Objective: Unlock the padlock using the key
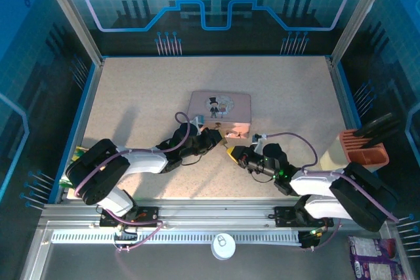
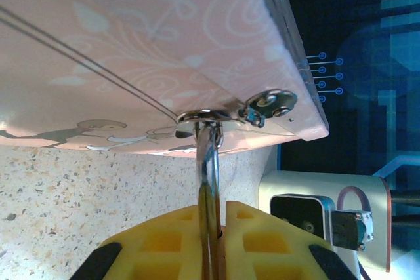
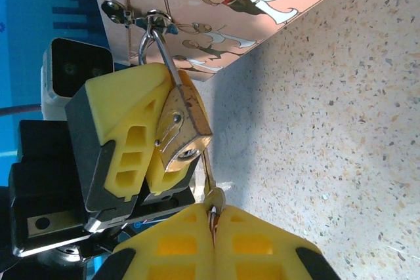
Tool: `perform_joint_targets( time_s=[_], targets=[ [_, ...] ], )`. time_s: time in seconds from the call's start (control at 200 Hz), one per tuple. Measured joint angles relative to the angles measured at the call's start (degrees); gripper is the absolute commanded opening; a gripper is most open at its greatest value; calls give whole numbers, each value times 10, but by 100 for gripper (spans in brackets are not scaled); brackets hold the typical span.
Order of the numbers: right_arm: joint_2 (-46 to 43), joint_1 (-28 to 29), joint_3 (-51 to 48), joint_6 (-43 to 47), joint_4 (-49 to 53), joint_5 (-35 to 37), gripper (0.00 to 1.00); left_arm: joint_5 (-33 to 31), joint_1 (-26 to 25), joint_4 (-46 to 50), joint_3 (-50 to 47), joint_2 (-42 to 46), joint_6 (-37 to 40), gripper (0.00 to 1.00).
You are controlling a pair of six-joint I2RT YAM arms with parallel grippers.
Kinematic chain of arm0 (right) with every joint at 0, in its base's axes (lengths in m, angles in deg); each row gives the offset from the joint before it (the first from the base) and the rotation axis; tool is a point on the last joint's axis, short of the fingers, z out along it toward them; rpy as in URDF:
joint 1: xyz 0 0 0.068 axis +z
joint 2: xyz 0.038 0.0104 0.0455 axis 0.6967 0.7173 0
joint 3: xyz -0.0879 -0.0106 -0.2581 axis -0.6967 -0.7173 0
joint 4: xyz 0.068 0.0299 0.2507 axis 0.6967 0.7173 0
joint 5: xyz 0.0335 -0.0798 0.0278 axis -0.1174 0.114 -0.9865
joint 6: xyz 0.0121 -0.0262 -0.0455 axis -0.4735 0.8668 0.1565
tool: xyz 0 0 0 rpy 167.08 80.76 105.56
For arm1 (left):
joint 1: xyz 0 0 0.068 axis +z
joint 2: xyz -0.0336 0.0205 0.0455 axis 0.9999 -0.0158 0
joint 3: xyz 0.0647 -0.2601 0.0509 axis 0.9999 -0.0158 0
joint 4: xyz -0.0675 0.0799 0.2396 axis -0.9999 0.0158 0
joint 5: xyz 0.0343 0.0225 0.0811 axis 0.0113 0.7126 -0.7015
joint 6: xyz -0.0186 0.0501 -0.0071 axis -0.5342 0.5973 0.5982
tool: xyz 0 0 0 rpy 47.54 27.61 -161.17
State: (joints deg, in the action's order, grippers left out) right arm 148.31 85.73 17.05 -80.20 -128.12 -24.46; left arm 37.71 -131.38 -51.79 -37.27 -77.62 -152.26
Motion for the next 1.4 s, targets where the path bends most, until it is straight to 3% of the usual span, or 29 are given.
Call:
perform_joint_targets(
  time_s=[0.2, 1.401],
  targets=[
    [-32, 0, 0, 9, 30, 1, 0, 0, 0, 0, 0, 0, 0, 0],
    [-17, -1, 6, 15, 38, 5, 0, -26, -22, 15, 12, 0, 0, 0]
  ],
)
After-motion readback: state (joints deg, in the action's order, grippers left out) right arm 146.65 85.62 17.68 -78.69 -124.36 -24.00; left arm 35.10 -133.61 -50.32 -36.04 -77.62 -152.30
